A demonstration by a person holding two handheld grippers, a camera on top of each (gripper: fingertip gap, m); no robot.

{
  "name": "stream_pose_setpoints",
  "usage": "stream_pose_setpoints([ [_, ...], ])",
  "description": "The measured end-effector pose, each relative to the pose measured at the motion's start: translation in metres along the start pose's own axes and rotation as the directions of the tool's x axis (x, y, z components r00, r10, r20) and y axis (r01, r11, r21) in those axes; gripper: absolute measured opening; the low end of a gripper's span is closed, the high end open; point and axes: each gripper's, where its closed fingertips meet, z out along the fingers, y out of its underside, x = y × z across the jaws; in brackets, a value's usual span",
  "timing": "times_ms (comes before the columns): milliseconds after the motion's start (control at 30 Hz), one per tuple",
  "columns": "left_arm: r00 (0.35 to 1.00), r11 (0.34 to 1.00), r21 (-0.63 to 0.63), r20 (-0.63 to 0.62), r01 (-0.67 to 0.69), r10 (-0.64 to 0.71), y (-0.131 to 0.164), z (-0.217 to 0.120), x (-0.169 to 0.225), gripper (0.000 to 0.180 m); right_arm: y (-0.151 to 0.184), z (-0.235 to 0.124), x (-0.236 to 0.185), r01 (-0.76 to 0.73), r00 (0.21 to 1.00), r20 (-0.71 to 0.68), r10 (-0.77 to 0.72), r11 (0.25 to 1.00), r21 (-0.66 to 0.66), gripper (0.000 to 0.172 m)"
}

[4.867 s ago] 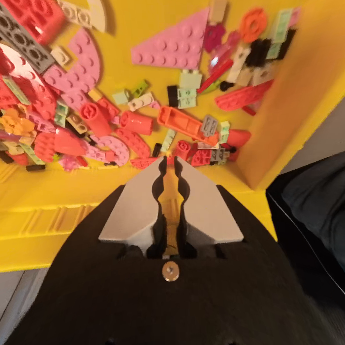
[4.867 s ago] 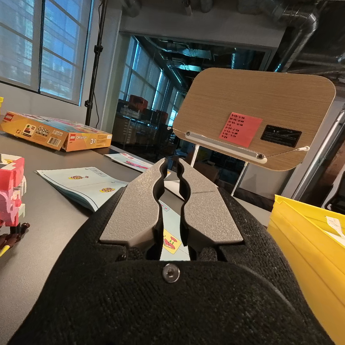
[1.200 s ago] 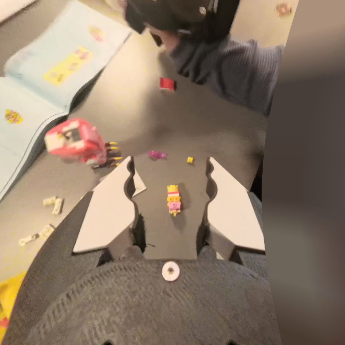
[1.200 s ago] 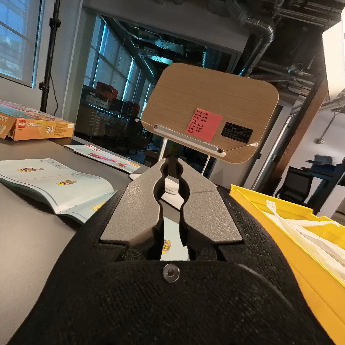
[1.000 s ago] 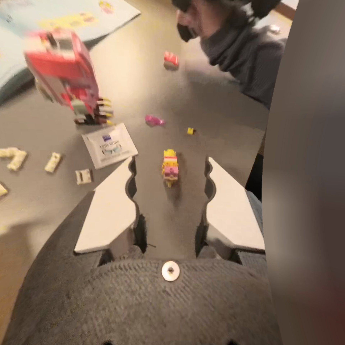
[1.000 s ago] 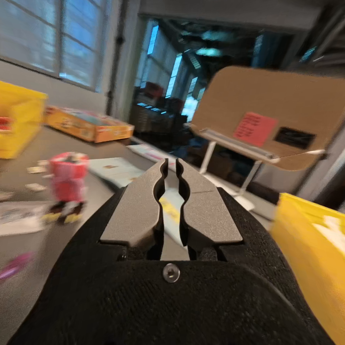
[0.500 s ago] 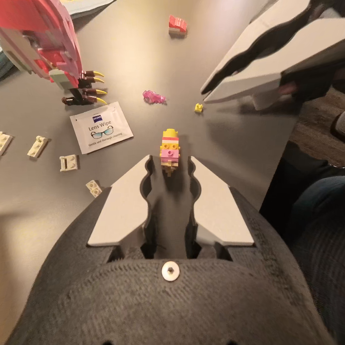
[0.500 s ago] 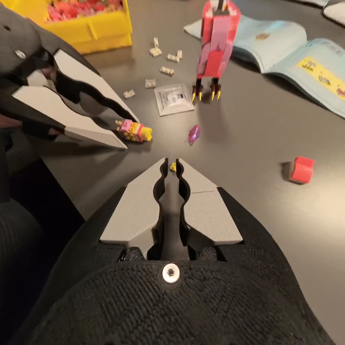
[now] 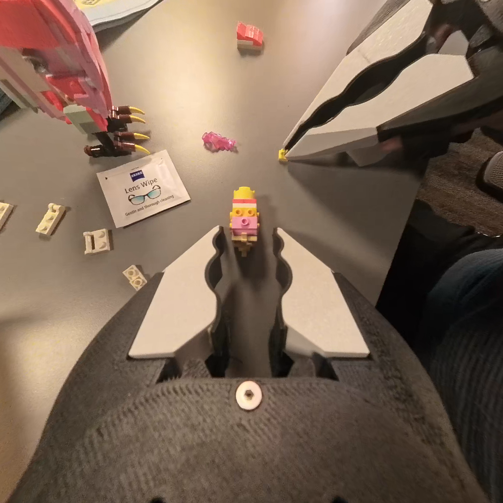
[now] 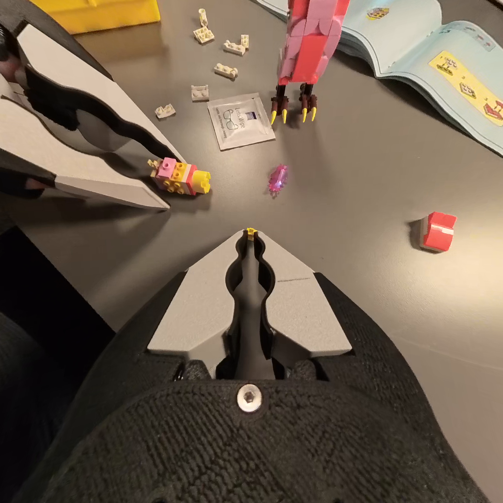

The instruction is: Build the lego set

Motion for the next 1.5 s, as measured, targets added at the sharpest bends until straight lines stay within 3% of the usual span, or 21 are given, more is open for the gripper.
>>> stream_pose_setpoints([
  [300, 0.999, 1.000, -0.001, -0.030, -0.009, 0.009, 0.001, -0.002, -0.005, 0.020, -0.002, 0.002, -0.003, 0.026, 0.999, 0.032, -0.026, 1.000, -0.004, 0.000],
  [433, 0.997, 0.999, -0.003, -0.066, -0.037, 0.037, 0.002, -0.002, -0.004, 0.018, -0.013, 0.002, -0.015, 0.153, 0.976, 0.145, -0.160, 0.986, 0.062, 0.000],
  [567, 0.984, 0.995, -0.001, -0.145, -0.103, 0.102, 0.002, -0.003, 0.002, 0.018, -0.041, -0.007, -0.046, 0.337, 0.861, 0.305, -0.407, 0.906, 0.257, 0.000],
  [633, 0.971, 0.988, 0.010, -0.186, -0.152, 0.151, 0.001, -0.003, 0.006, 0.017, -0.048, -0.007, -0.055, 0.387, 0.801, 0.363, -0.476, 0.875, 0.292, 0.000],
  [833, 0.944, 0.980, 0.073, -0.264, -0.185, 0.198, -0.006, -0.008, 0.010, 0.017, -0.048, -0.003, -0.064, 0.418, 0.667, 0.552, -0.500, 0.865, 0.278, 0.000],
  [1133, 0.926, 0.964, 0.118, -0.270, -0.240, 0.264, -0.009, -0.011, 0.012, 0.017, -0.046, -0.002, -0.071, 0.557, 0.554, 0.597, -0.581, 0.791, 0.254, 0.000],
  [1500, 0.880, 0.915, 0.131, -0.252, -0.382, 0.403, -0.004, -0.009, 0.021, 0.016, -0.033, -0.008, -0.075, 0.768, 0.339, 0.692, -0.637, 0.612, 0.187, 0.000],
])
